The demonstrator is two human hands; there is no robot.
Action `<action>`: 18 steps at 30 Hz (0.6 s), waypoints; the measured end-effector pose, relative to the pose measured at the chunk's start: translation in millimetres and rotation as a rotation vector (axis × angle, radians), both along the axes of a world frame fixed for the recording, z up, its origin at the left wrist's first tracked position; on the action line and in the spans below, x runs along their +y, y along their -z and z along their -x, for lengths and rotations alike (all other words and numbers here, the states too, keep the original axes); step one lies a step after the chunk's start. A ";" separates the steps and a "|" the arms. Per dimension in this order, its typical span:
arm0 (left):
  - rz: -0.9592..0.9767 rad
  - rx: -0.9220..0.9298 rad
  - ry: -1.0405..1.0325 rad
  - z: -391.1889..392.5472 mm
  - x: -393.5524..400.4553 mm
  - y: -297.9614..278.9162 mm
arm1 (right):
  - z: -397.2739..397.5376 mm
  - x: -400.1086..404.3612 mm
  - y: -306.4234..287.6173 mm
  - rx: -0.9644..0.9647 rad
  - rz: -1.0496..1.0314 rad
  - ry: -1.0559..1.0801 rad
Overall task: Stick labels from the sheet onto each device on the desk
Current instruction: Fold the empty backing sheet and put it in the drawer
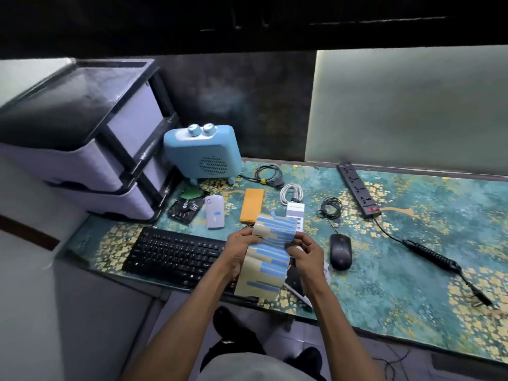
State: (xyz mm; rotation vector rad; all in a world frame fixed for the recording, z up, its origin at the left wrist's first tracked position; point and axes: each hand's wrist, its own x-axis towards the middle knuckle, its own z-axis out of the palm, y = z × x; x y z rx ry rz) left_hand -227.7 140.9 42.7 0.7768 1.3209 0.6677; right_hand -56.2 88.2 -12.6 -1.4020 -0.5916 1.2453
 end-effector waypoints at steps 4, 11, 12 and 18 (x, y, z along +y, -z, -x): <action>0.091 -0.096 -0.087 33.8 -13.6 -1.2 | 32.1 4.4 2.4 0.004 0.037 -0.021; 0.160 -0.179 0.041 87.5 -16.7 10.1 | 73.4 3.2 -8.6 -0.142 0.026 -0.020; 0.144 -0.172 0.048 90.9 -14.5 7.9 | 79.7 5.3 -14.0 -0.181 0.032 -0.007; 0.023 0.037 0.103 164.1 -1.3 2.6 | 156.1 11.1 -28.5 -0.093 0.040 0.050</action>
